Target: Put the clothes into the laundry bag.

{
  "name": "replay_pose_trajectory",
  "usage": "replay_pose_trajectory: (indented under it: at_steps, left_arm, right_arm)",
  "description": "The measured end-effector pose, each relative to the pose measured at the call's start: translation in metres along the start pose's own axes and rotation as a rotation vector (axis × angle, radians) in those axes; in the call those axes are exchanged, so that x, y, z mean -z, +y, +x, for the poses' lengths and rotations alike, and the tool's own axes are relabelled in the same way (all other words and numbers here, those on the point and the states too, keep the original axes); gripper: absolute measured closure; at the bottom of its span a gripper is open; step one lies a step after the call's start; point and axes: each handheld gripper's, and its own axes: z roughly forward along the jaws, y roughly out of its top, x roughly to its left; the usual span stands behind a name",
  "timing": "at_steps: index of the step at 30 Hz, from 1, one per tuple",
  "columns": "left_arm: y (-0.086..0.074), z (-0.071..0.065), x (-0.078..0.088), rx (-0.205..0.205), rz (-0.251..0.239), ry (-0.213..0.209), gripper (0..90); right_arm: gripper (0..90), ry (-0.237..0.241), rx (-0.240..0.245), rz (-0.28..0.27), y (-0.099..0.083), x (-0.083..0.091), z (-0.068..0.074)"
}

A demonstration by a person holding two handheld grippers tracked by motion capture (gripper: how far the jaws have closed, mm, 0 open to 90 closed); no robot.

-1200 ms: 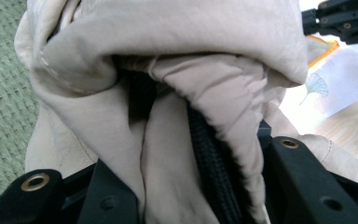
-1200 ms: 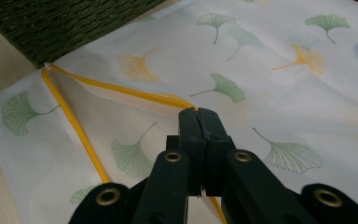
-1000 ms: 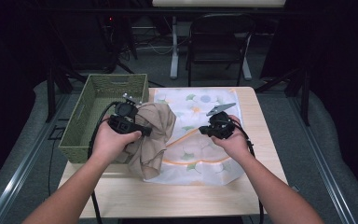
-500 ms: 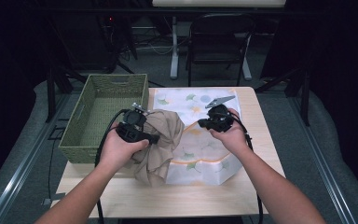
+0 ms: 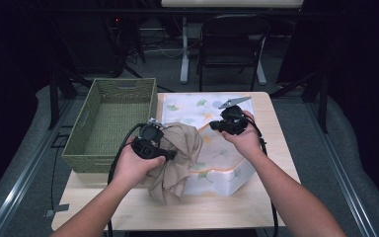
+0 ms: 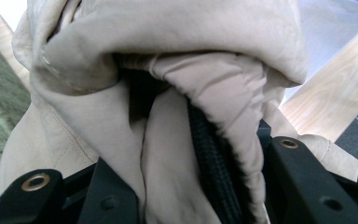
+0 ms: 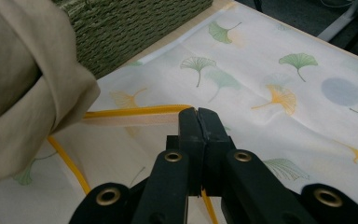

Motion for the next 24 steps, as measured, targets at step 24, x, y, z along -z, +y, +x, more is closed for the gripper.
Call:
replay_pose_trajectory:
  at_steps: [24]
  left_arm:
    - [-0.014, -0.042, -0.041, -0.085, 0.010, -0.084, 60.8]
  right_arm:
    - [89.8, 0.009, 0.004, -0.011, 0.000, -0.003, 0.003]
